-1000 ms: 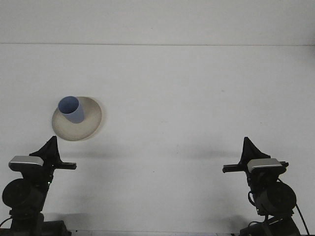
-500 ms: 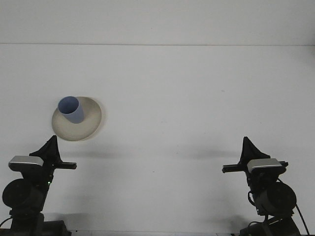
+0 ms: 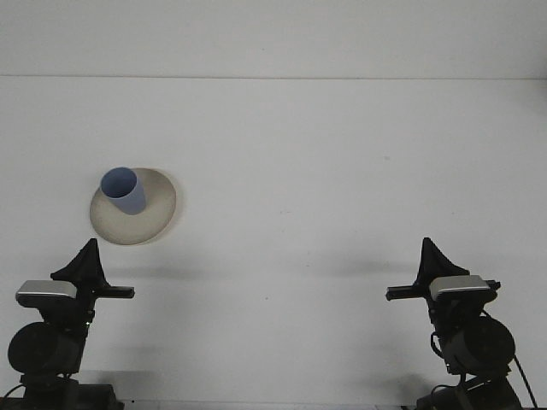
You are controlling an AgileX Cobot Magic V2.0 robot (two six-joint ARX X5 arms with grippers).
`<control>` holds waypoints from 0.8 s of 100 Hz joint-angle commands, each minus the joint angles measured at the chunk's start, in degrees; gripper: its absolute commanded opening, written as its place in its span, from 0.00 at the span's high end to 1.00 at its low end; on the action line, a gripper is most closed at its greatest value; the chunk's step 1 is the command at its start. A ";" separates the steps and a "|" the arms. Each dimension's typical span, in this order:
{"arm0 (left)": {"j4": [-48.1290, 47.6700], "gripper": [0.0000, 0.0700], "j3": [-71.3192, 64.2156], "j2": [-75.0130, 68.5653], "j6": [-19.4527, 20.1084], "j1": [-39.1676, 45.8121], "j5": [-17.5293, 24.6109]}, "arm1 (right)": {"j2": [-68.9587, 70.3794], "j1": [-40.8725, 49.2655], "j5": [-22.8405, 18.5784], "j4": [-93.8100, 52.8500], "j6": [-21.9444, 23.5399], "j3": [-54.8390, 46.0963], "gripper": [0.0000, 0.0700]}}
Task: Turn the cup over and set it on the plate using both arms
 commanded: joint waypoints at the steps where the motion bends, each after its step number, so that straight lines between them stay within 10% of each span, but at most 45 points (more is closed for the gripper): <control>1: 2.03 0.98 -3.45 -1.86 1.62 -0.61 -0.94 | 0.04 0.04 -0.02 0.57 0.55 0.35 1.00; 80: 6.47 0.98 -19.85 -13.60 -2.73 -0.39 -0.31 | 0.04 0.04 0.02 1.40 0.52 0.35 1.00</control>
